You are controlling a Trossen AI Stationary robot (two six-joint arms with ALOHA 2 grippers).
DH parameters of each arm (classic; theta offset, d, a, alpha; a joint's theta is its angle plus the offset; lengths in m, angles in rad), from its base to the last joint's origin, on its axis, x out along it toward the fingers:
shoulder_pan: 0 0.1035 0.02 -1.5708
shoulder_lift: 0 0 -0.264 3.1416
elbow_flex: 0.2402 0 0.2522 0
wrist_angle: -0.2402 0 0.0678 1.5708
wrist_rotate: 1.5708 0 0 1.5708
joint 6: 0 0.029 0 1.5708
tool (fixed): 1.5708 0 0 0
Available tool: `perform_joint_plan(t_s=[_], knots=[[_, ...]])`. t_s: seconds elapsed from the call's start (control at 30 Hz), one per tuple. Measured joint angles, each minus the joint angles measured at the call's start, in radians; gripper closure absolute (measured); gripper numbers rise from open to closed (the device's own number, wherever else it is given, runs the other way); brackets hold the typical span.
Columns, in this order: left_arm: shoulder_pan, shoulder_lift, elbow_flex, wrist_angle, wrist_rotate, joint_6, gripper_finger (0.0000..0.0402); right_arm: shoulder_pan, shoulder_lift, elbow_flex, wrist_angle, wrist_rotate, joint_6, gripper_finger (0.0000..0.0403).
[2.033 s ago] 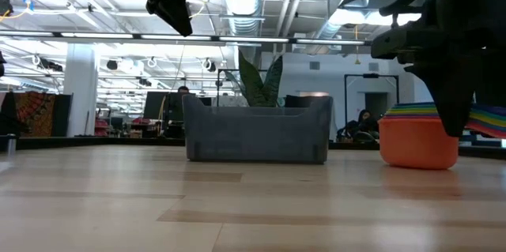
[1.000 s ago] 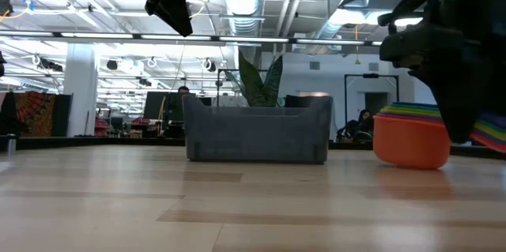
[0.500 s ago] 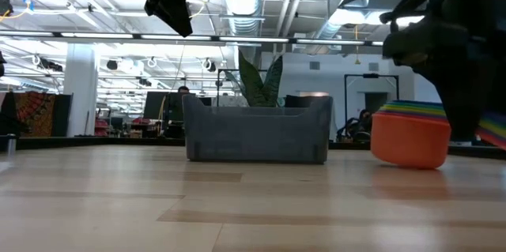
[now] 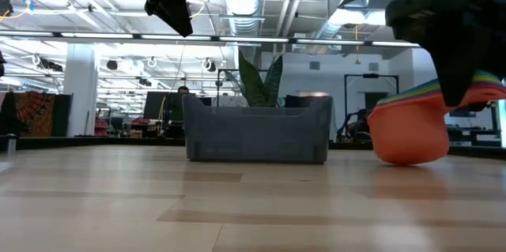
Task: Nest measuring cups in basket
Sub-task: Put the nested measuring cups into the black bin
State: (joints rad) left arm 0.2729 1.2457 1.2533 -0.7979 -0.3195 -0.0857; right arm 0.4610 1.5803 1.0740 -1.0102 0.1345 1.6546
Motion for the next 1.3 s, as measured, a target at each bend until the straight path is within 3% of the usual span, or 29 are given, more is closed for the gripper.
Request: perform_joint_plan(t_s=[0.2,0.57,1.0,1.3], knots=[[0.0,0.0,0.0,0.002,0.0,0.003,0.0272,-0.014,0.011,0.0,0.005,-0.001,-0.038,0.0245],[0.0,0.0,0.0,0.002,-0.001,0.003,0.0272,-0.024,0.012,0.0,0.024,-0.002,-0.067,0.0203],[0.0,0.0,0.0,-0.003,-0.001,0.001,0.0272,-0.023,0.012,-0.05,0.078,-0.003,-0.051,0.0212],[0.0,0.0,0.0,-0.007,-0.001,-0.001,0.0272,-0.023,0.011,-0.05,0.077,-0.003,-0.058,0.018]])
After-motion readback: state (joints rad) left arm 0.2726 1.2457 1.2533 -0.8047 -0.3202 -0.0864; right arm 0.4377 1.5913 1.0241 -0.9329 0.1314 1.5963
